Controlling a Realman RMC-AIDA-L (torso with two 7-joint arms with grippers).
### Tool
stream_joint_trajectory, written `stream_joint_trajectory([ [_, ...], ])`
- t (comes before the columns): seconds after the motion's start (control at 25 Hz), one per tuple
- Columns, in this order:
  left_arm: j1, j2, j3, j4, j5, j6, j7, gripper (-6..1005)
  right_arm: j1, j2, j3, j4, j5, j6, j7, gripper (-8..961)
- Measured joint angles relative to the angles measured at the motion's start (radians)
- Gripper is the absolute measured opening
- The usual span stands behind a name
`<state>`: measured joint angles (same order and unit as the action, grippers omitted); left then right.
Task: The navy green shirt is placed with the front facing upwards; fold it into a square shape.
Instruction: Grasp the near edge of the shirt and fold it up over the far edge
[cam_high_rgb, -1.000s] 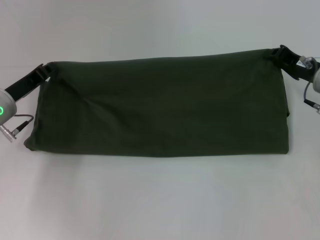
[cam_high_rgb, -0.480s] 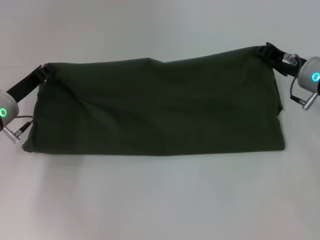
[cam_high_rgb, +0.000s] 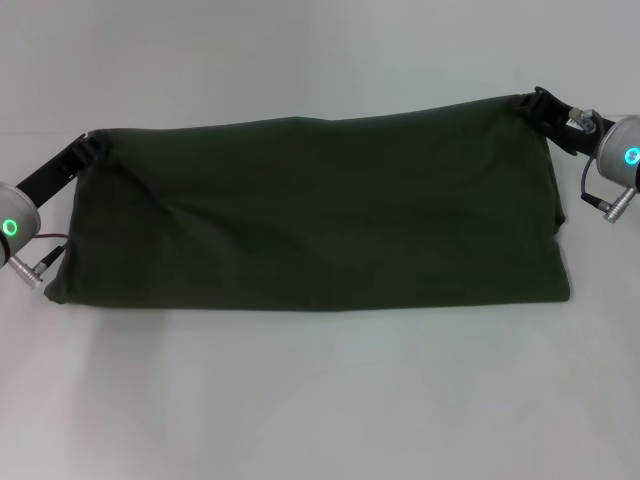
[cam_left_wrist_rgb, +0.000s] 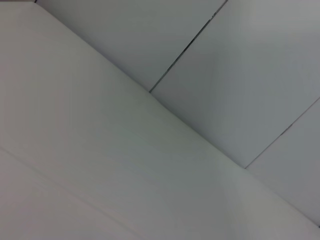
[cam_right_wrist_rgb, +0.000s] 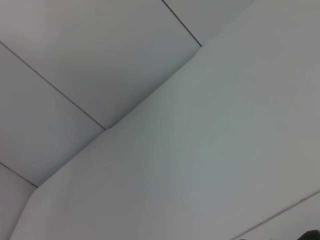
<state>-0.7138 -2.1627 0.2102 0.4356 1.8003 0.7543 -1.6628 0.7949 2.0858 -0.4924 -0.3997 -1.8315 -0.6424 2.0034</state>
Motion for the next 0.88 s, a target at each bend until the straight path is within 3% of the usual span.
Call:
stream_joint_trajectory([
  [0.4, 0.002, 0.0, 0.003, -0.027, -0.069, -0.02, 0.058, 109, 0.0, 0.0, 0.0, 0.008, 0.019, -0.008, -0.04, 72],
  [0.8, 0.002, 0.0, -0.003, -0.057, -0.148, -0.041, 0.126, 109, -0.024, 0.0, 0.001, 0.027, 0.126, -0.044, -0.127, 288],
  [0.88, 0.002, 0.0, -0.004, -0.062, -0.155, -0.047, 0.138, 110, -0.029, 0.0, 0.004, 0.027, 0.129, -0.047, -0.128, 447],
])
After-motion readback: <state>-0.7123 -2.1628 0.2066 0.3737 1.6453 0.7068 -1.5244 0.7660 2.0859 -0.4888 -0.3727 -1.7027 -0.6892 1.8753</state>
